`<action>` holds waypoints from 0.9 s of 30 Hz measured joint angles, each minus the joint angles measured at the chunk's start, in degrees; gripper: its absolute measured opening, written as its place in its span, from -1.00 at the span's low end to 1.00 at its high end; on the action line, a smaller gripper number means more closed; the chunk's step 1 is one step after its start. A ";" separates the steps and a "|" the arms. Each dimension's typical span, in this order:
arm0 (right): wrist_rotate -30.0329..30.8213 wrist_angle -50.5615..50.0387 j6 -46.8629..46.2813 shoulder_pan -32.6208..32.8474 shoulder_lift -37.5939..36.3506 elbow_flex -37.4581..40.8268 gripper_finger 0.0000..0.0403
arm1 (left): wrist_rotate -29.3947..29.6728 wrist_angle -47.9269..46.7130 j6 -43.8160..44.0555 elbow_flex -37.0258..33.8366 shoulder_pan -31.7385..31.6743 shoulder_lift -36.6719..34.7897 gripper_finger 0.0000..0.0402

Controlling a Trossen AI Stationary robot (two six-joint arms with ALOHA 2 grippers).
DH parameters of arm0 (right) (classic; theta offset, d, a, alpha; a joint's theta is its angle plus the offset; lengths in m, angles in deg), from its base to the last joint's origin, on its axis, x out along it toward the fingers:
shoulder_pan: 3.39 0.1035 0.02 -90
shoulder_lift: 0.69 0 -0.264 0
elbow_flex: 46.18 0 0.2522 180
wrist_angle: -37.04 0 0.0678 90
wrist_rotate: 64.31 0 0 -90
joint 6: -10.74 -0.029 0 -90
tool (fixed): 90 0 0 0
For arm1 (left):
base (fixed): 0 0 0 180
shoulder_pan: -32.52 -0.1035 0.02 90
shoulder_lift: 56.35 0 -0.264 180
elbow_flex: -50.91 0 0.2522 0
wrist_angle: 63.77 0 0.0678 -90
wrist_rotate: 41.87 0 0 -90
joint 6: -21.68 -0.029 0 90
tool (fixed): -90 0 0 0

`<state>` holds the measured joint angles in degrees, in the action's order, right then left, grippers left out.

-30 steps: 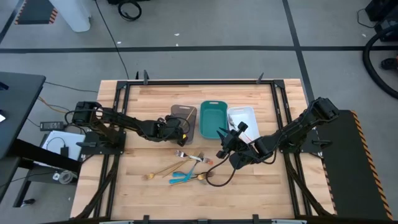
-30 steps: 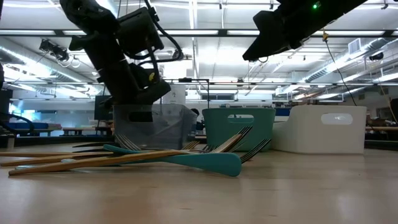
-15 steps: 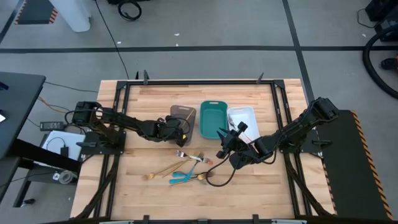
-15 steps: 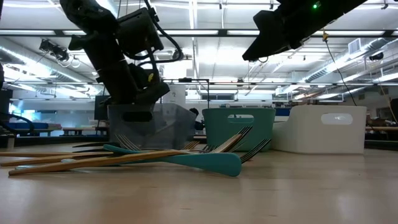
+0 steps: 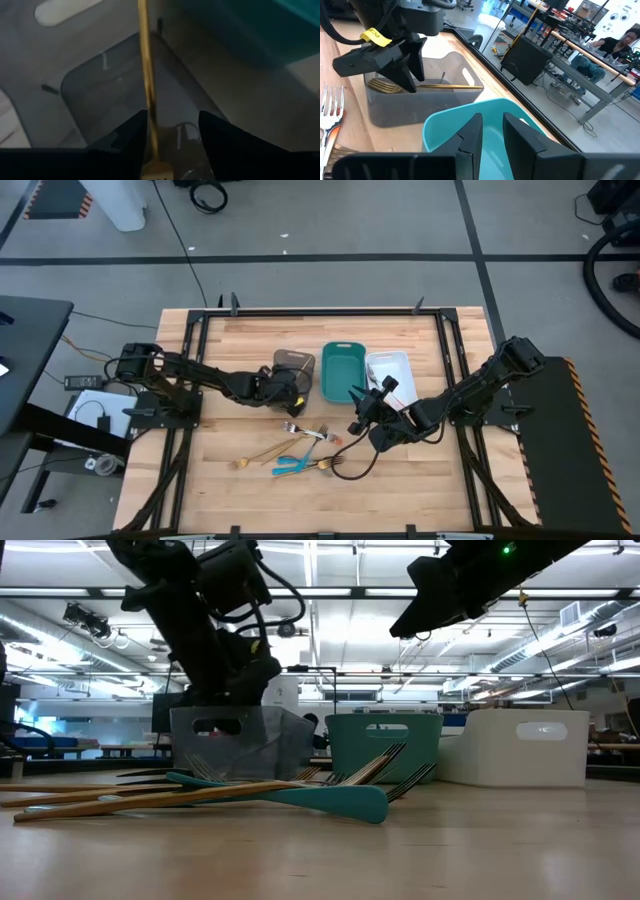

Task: Sort silverware by color (type)
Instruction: Put the blue fork into the green bin

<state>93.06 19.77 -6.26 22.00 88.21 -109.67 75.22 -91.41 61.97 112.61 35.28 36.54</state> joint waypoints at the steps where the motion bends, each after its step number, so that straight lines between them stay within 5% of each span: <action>1: -0.02 0.00 0.00 0.00 0.00 0.00 -0.59 | 0.01 0.03 -0.64 0.25 0.00 0.00 -0.07; 16: -0.31 0.16 -0.46 -0.02 -0.04 -0.07 -0.59 | 5.06 -4.11 -5.47 0.60 0.26 -8.15 -0.07; 27: -0.45 0.73 0.36 -0.13 -0.04 -0.04 -0.59 | 13.03 -4.75 -13.65 0.51 6.71 -13.50 -0.07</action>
<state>92.60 20.50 -5.90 21.87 88.17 -109.72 88.25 -96.16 48.32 113.12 41.99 23.04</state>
